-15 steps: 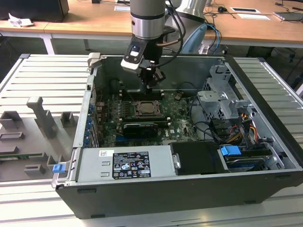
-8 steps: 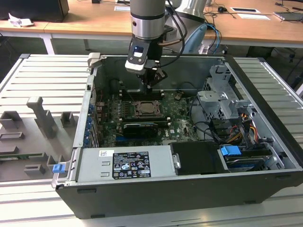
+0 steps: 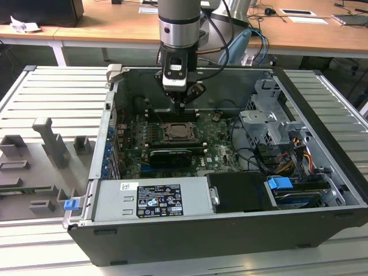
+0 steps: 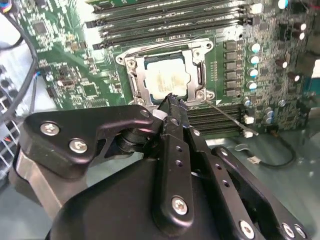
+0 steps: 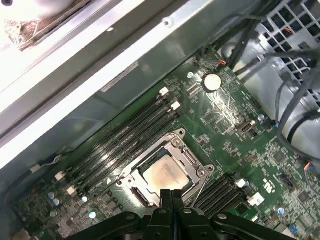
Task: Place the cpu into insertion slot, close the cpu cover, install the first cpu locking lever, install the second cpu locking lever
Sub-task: 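Install the first cpu locking lever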
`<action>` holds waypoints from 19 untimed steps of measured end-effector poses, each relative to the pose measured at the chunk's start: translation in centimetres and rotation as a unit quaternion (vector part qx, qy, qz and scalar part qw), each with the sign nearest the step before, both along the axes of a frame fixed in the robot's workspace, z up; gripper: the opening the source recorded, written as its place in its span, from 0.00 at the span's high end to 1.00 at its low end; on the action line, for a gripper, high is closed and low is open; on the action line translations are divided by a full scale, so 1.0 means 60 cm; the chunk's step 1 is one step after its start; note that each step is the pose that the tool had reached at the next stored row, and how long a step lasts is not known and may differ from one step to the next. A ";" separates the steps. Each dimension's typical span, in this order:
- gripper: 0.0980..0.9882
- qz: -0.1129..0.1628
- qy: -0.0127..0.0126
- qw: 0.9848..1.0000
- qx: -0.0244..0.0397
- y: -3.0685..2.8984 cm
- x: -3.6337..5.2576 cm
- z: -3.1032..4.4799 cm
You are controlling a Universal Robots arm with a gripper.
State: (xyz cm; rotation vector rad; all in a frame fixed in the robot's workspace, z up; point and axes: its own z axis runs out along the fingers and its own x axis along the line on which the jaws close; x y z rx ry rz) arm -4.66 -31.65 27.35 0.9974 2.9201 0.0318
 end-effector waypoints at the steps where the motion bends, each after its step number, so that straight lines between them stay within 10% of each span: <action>1: 0.99 0.021 0.000 1.000 0.000 0.0000 0.000 0.000; 6: 0.99 0.078 0.000 0.997 0.000 0.0000 0.000 0.000; 13: 0.99 0.152 0.000 0.988 0.000 0.0000 0.000 0.000; 19: 0.99 0.283 0.000 0.959 0.000 0.0000 0.000 -0.003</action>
